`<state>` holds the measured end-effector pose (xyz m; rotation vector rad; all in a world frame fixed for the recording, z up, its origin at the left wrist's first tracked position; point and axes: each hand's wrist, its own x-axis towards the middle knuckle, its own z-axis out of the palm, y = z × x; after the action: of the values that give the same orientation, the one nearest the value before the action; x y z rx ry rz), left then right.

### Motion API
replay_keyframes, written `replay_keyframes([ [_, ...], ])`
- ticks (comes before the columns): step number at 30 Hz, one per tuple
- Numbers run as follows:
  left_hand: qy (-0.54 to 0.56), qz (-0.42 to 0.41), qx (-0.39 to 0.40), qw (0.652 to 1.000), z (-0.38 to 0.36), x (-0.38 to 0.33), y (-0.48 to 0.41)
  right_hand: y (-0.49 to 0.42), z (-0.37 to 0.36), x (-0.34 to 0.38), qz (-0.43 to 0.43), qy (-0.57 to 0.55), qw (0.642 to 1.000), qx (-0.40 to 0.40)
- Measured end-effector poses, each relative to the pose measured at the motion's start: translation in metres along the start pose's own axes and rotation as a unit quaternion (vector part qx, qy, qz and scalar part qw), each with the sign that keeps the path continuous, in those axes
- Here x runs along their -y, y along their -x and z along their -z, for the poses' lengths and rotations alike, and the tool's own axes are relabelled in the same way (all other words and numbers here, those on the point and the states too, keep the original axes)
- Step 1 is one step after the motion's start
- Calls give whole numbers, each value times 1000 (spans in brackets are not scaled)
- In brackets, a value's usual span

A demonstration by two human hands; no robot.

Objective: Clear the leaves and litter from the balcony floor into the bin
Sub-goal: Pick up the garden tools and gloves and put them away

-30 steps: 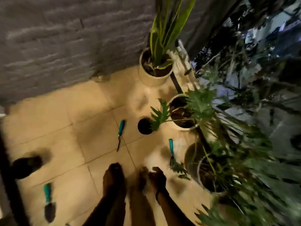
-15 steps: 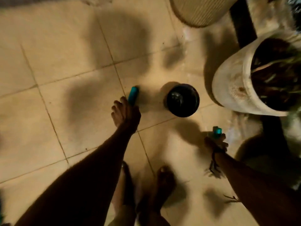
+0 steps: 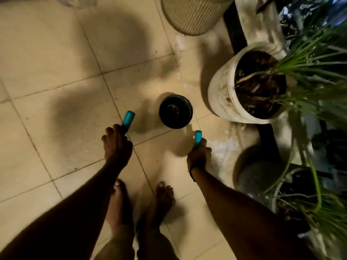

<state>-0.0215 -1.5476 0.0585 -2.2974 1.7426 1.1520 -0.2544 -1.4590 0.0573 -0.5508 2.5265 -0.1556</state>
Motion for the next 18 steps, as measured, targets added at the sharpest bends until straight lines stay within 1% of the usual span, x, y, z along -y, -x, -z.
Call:
replay_keyframes([
  [3,23,2,0,1000,40,-9,45,48,28,30,36,-44,998,32],
  [5,16,12,15,1000,78,-22,82,84,54,44,49,-29,997,60],
  [7,1,12,25,1000,116,-37,120,124,81,56,59,-38,993,95],
  [12,-70,-16,63,995,257,-106,233,251,227,100,68,-64,985,146],
  [13,-77,-27,61,995,288,-123,253,276,262,108,65,-65,985,145],
  [14,-75,-19,62,995,311,-136,273,293,287,108,59,-64,986,145],
  [16,-42,-16,68,997,355,-159,304,328,331,108,55,-92,987,123],
  [18,-8,-15,103,995,381,-174,328,359,361,105,10,-134,986,97],
])
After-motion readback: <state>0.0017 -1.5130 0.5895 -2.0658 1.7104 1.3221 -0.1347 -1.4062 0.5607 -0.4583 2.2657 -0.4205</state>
